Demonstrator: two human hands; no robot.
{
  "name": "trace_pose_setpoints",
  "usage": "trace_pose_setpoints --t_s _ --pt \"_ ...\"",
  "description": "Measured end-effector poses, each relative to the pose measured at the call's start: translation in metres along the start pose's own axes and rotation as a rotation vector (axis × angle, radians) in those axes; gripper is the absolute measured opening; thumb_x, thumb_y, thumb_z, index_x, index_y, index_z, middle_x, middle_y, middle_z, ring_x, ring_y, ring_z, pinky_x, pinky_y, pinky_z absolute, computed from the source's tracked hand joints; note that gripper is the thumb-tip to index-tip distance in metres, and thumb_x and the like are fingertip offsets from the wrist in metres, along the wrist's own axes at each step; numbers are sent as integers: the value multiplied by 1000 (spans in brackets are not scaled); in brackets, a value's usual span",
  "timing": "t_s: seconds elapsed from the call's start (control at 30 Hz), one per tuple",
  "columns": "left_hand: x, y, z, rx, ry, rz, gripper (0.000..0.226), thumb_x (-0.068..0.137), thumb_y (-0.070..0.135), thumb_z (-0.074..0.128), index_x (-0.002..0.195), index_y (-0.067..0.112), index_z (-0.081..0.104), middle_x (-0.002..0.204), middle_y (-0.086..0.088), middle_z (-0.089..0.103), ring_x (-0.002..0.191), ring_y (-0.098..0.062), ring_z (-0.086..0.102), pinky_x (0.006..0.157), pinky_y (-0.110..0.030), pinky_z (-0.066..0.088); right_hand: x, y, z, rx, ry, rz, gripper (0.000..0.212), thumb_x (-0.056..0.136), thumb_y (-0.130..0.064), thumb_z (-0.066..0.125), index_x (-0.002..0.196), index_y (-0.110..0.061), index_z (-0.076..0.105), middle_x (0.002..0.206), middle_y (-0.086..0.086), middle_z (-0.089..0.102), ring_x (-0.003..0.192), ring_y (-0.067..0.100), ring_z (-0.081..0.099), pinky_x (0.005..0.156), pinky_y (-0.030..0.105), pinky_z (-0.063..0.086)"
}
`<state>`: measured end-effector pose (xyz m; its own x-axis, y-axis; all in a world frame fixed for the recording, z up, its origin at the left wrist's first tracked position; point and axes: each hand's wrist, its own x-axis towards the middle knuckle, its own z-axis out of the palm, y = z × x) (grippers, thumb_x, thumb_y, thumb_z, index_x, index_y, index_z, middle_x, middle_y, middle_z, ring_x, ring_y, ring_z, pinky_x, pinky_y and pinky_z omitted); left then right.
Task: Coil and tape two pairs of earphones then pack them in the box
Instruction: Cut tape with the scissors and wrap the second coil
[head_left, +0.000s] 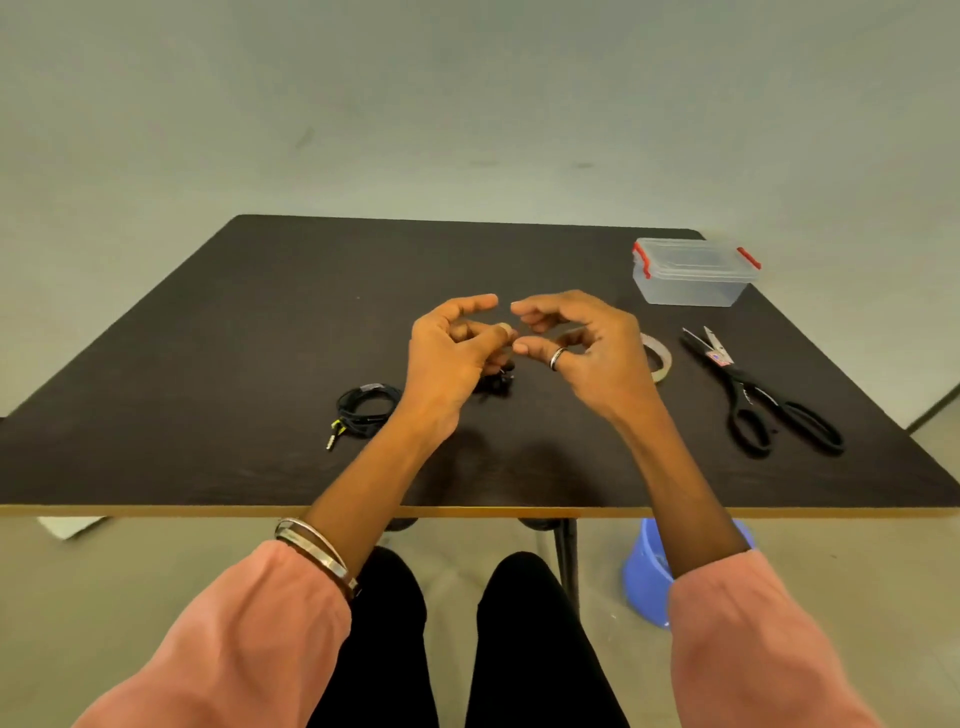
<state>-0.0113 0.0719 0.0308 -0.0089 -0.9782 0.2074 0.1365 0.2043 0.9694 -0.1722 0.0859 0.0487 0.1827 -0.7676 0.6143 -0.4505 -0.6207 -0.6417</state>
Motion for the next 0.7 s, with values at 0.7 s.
trace_pose_setpoints --t_s 0.7 --pt "43 25 -82 -171 -311 -598 23 69 10 71 91 12 75 77 -3 73 61 -8 66 61 -25 57 47 10 45 285 -324 -31 6 92 1 56 93 -2 61 100 16 60 96 29 58 74 43 51"
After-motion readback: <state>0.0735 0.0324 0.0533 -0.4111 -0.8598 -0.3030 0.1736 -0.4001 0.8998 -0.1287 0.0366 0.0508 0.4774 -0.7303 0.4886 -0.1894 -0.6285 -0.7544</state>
